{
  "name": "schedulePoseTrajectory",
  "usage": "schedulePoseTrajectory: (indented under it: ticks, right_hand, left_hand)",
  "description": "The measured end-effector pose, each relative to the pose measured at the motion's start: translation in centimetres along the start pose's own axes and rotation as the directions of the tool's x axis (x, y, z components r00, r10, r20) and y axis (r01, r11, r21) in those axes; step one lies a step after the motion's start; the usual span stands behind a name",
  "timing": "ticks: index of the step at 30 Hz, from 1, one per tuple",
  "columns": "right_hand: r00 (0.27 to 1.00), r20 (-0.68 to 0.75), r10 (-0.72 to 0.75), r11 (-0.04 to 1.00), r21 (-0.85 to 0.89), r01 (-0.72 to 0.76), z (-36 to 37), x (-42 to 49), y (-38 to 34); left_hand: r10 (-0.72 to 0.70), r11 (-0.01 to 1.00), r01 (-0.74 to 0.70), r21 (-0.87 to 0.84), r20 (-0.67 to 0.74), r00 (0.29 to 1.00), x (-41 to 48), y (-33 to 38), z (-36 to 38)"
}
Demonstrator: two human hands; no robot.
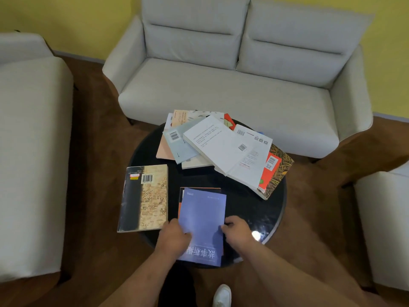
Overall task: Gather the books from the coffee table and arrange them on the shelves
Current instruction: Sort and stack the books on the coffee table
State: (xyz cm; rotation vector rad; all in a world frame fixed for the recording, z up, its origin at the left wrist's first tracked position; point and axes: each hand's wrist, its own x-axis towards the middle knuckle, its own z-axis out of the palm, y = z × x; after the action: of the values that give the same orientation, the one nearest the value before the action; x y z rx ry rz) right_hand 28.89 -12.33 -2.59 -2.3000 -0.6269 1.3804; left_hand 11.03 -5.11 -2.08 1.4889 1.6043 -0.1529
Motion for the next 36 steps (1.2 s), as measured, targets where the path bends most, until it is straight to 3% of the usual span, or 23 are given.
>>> schedulePoseTrajectory:
  ticks: [1, 3, 7, 12, 15, 23, 26, 28, 30, 33, 36]
  right_hand:
    - [1.0, -0.009, -0.017, 1.0, -0.009, 0.017, 0.1, 0.2, -0.2]
    - [0.998, 0.021, -0.057, 0.998, 0.009, 0.056, 0.2, 0.6, -0.5]
    - [0.984, 0.082, -0.156, 0.976, 0.168, 0.14, 0.5, 1.1, -0.6]
    - [0.996, -0.007, -0.087, 0.99, 0.115, 0.087, 1.1, 2.7, -0.1]
    - [0.997, -0.061, -0.055, 0.997, 0.052, 0.059, 0.7, 3.8, 1.0]
    - [0.997, 0.033, -0.076, 0.991, -0.105, 0.079, -1.0, 4.9, 0.4]
    - [0.987, 0.021, -0.159, 0.95, -0.269, 0.158, -2.6, 4.5, -1.3]
    - [0.953, -0.069, -0.296, 0.897, -0.362, 0.252, -4.0, 4.0, -3.5]
    - [0.906, -0.154, -0.395, 0.861, -0.405, 0.307, -5.3, 4.0, -6.1]
    - [0.85, -0.204, -0.485, 0.825, -0.429, 0.367, -6.8, 5.4, -9.5]
    - [0.818, -0.158, -0.553, 0.72, -0.585, 0.374, -7.1, 7.6, -11.6]
  left_hand:
    - [0.03, 0.992, -0.027, 0.125, -0.024, 0.999, 0.2, 0.1, -0.1]
    - [0.054, 0.985, -0.051, 0.164, -0.013, 0.998, 0.5, 0.5, -0.1]
    - [0.042, 0.999, -0.042, -0.023, 0.041, 0.998, 1.9, 1.3, -0.2]
    - [0.007, 0.939, 0.011, -0.344, 0.051, 0.999, 2.9, 0.9, -0.5]
    - [0.043, 0.955, -0.033, -0.293, 0.026, 0.999, 3.0, 1.1, -0.3]
    - [0.171, 0.953, -0.153, -0.26, 0.051, 0.984, 3.4, 0.5, -1.4]
    - [0.109, 0.962, -0.143, -0.233, -0.154, 0.982, 3.8, -0.8, -4.6]
    - [0.074, 0.969, -0.143, -0.201, -0.315, 0.946, 4.6, -2.8, -7.7]
    - [-0.002, 0.993, -0.049, -0.107, -0.432, 0.902, 5.7, -5.4, -10.3]
    - [-0.247, 0.969, 0.236, -0.076, -0.378, 0.892, 7.0, -8.6, -11.9]
    - [-0.229, 0.965, 0.185, -0.184, -0.257, 0.939, 7.6, -9.7, -11.3]
